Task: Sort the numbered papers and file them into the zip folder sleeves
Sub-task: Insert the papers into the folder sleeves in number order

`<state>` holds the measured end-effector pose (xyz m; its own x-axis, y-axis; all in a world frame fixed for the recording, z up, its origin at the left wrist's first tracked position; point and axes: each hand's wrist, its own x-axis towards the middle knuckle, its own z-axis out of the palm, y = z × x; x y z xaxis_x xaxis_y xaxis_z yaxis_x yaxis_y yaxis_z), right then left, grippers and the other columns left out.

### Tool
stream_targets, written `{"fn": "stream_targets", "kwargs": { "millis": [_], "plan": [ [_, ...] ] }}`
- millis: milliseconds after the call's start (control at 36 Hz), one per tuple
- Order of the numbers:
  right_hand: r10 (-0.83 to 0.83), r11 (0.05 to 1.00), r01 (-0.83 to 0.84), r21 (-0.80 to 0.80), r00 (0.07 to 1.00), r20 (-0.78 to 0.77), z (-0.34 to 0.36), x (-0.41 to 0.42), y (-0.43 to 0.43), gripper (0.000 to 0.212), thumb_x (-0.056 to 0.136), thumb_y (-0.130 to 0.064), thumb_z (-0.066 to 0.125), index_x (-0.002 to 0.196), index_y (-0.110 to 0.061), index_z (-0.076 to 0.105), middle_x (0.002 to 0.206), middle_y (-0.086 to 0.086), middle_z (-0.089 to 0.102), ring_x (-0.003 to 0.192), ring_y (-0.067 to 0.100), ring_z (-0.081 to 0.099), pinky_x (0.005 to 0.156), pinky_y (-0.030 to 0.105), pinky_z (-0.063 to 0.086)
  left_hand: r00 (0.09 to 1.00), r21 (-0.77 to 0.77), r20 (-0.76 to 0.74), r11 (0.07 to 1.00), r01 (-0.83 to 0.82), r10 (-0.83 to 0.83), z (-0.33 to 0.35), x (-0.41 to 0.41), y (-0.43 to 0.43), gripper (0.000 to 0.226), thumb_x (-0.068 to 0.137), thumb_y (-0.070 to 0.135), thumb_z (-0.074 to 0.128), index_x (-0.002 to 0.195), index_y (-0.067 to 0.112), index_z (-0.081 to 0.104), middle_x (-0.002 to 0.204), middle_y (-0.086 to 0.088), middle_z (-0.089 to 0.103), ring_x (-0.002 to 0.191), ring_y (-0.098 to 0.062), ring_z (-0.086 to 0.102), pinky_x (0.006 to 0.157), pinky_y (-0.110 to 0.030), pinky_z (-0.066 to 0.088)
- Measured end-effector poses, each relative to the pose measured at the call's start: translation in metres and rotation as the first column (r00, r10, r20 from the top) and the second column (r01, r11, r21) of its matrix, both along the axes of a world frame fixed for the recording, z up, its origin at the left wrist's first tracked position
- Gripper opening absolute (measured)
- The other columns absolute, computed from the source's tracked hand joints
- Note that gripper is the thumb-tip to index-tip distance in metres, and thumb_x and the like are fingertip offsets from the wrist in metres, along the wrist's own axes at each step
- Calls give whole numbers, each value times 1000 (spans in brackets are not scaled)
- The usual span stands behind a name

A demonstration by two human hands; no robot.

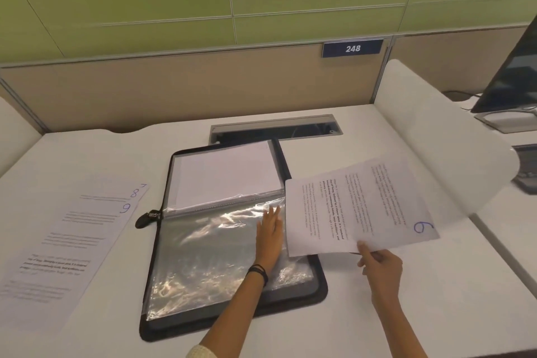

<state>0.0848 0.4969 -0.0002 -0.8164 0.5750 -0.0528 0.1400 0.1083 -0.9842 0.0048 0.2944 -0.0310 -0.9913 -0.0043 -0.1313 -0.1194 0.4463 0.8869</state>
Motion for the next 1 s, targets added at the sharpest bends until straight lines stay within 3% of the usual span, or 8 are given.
{"fn": "stream_targets", "kwargs": {
  "millis": [139,278,500,639,750,833,917,1000],
  "plan": [
    [38,999,-39,11,998,45,0,7,5,26,84,-12,67,60,-5,61,62,13,64,56,26,56,65,31,49,999,18,-39,1000,-13,14,4,2,1,45,104,34,24,148,25,22,157,2,16,146,-13,4,119,-35,-5],
    [88,995,-92,44,993,78,-1,16,13,26,84,-11,67,61,-2,62,53,11,61,47,23,52,53,26,43,998,-33,-64,999,-21,19,0,2,3,45,103,26,31,148,18,26,156,-1,21,146,-15,9,117,-32,-8],
    [102,989,-119,92,981,167,-9,24,17,29,85,-11,66,60,3,62,53,10,62,45,19,52,49,22,41,973,-296,-187,952,78,-138,-3,7,13,52,102,29,36,150,21,17,158,3,8,147,-16,1,115,-28,-11],
    [88,987,-113,116,975,203,-13,26,21,30,85,-11,66,59,1,61,48,4,61,38,12,50,47,19,40,904,-598,-132,760,255,-408,-6,4,13,87,83,66,-8,144,22,37,154,3,0,144,-21,-6,111,-38,-16],
    [114,981,-153,117,952,285,-8,23,25,30,86,-15,67,63,4,65,43,-1,60,33,6,50,38,14,38,880,-817,-58,529,229,-470,-4,1,12,61,98,47,12,118,25,65,138,-5,52,127,-28,49,104,-48,27],
    [232,958,-284,47,858,458,7,22,25,40,89,-33,61,75,3,70,52,2,67,45,13,60,41,19,44,860,-853,-44,467,233,-508,0,1,13,46,88,46,34,107,26,71,129,-3,60,120,-26,56,100,-47,34],
    [405,874,-480,-73,637,657,27,20,25,52,90,-49,52,78,-2,71,65,4,72,55,15,66,49,20,46,841,-876,-153,465,129,-519,-3,-2,13,33,77,47,68,101,26,73,127,-4,62,118,-27,58,98,-50,34],
    [492,783,-603,-149,455,743,41,14,20,50,91,-47,52,77,-3,71,68,6,73,54,13,66,50,20,48,856,-864,-147,486,133,-496,-2,-4,14,39,64,49,80,95,26,74,124,-5,63,116,-27,59,97,-50,35]
  ]
}}
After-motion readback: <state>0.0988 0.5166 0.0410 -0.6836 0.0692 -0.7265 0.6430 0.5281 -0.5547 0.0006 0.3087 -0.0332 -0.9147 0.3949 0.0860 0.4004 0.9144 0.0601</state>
